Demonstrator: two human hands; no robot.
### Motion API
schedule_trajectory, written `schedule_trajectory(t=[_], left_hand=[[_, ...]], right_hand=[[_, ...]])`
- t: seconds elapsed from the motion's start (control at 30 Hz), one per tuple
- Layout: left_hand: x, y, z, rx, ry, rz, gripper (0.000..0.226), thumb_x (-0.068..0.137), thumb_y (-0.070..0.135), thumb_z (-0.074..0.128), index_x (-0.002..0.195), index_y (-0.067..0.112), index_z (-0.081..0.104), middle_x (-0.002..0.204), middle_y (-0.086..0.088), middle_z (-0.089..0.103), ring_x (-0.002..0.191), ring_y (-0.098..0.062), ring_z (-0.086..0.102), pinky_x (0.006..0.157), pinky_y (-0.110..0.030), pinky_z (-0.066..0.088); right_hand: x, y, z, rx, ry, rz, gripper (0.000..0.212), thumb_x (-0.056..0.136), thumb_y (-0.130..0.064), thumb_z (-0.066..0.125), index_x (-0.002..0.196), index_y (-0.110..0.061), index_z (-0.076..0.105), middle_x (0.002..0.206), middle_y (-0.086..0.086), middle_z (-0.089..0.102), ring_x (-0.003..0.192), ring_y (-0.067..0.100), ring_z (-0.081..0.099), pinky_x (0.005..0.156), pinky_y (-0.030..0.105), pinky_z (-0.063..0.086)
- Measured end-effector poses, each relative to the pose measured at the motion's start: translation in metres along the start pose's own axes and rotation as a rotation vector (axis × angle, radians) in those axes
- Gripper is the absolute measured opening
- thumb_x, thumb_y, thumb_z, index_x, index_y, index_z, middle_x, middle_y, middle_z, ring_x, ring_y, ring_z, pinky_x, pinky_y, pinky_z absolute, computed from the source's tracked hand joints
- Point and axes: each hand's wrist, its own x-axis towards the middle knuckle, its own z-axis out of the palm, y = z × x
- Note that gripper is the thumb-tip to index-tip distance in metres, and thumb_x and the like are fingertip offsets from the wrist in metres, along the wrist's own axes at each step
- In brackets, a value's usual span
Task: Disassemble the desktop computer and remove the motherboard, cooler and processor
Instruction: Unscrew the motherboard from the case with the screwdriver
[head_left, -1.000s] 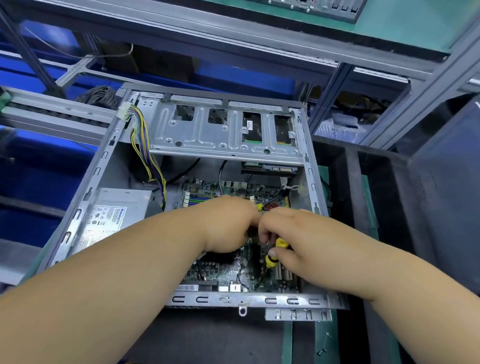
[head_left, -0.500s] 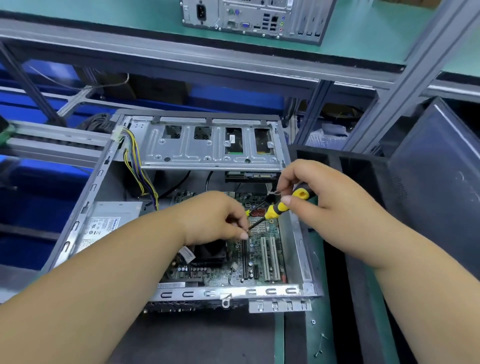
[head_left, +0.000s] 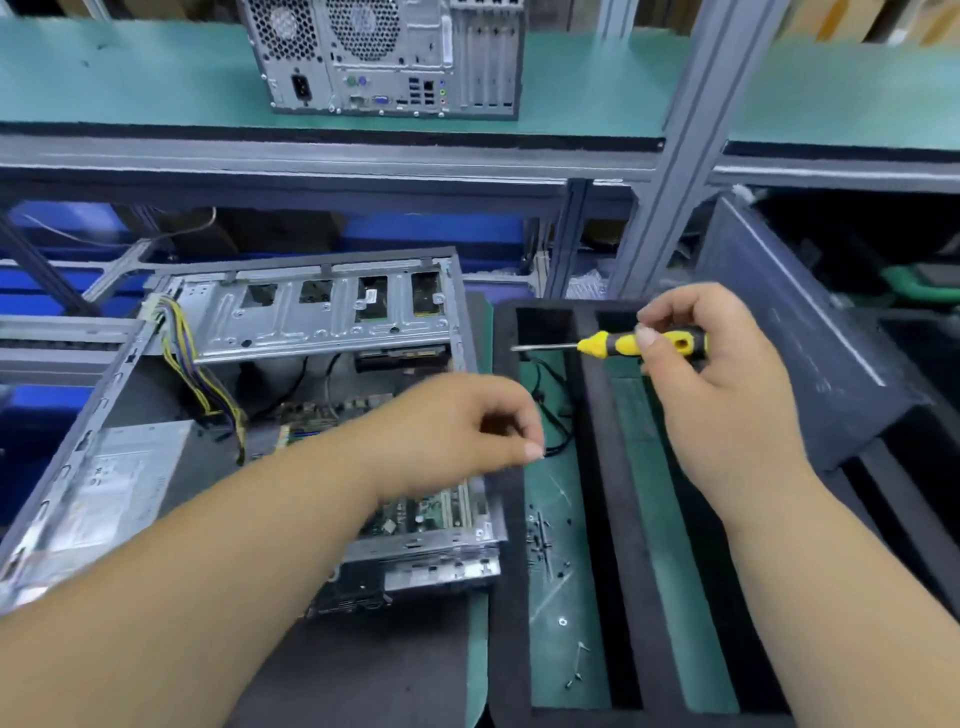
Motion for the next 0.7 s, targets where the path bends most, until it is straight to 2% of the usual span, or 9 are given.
schedule_trajectory(t=[0.13, 0.23, 0.33, 0.47, 0.63, 0.7], left_hand=[[0.024, 0.021, 0.039, 0.134, -0.155, 0.022, 0.004, 0.088, 0.03, 0.068, 0.088, 0.034, 0.068, 0.085, 0.018, 0.065, 0.08, 0.002, 0.059, 0.076, -0.019, 0.048], [0.031, 0.023, 0.051, 0.171, -0.203, 0.015, 0.009, 0.089, 0.031, 0.067, 0.095, 0.035, 0.072, 0.089, 0.017, 0.063, 0.085, -0.003, 0.058, 0.082, -0.025, 0.049], [0.028, 0.021, 0.046, 0.149, -0.136, 0.026, 0.011, 0.089, 0.034, 0.067, 0.097, 0.039, 0.072, 0.089, 0.018, 0.061, 0.085, -0.004, 0.058, 0.083, -0.026, 0.049], [0.012, 0.012, 0.022, 0.102, -0.01, 0.023, 0.009, 0.089, 0.034, 0.066, 0.093, 0.04, 0.072, 0.093, 0.019, 0.065, 0.087, -0.002, 0.06, 0.082, -0.025, 0.05], [-0.022, -0.027, -0.025, 0.139, 0.08, -0.075, 0.007, 0.088, 0.04, 0.065, 0.082, 0.041, 0.068, 0.08, 0.018, 0.066, 0.071, -0.004, 0.062, 0.068, -0.029, 0.051], [-0.033, -0.049, -0.041, 0.259, 0.066, -0.13, 0.008, 0.088, 0.04, 0.063, 0.081, 0.04, 0.067, 0.08, 0.019, 0.066, 0.072, -0.004, 0.062, 0.071, -0.032, 0.054]], right_hand=[[-0.006, 0.012, -0.017, -0.061, 0.015, 0.04, 0.014, 0.092, -0.013, 0.058, 0.095, -0.027, 0.058, 0.094, -0.014, 0.058, 0.087, 0.0, 0.052, 0.069, 0.004, 0.035], [-0.009, 0.015, -0.023, -0.075, 0.002, 0.04, 0.014, 0.093, -0.013, 0.058, 0.099, -0.026, 0.06, 0.098, -0.015, 0.058, 0.093, -0.002, 0.053, 0.073, 0.003, 0.035], [-0.008, 0.014, -0.022, -0.092, -0.046, 0.025, 0.015, 0.093, -0.015, 0.059, 0.103, -0.026, 0.063, 0.1, -0.015, 0.059, 0.095, -0.002, 0.054, 0.077, 0.006, 0.038], [-0.002, -0.001, -0.013, -0.101, -0.146, -0.024, 0.013, 0.092, -0.018, 0.061, 0.101, -0.027, 0.066, 0.096, -0.015, 0.059, 0.09, 0.008, 0.059, 0.079, 0.022, 0.044], [0.007, -0.038, 0.014, -0.221, -0.299, -0.187, 0.01, 0.091, -0.023, 0.062, 0.099, -0.026, 0.067, 0.092, -0.012, 0.058, 0.088, 0.007, 0.053, 0.077, 0.017, 0.041], [0.008, -0.054, 0.029, -0.317, -0.412, -0.252, 0.009, 0.091, -0.026, 0.062, 0.097, -0.025, 0.069, 0.09, -0.01, 0.058, 0.086, 0.007, 0.052, 0.077, 0.018, 0.04]])
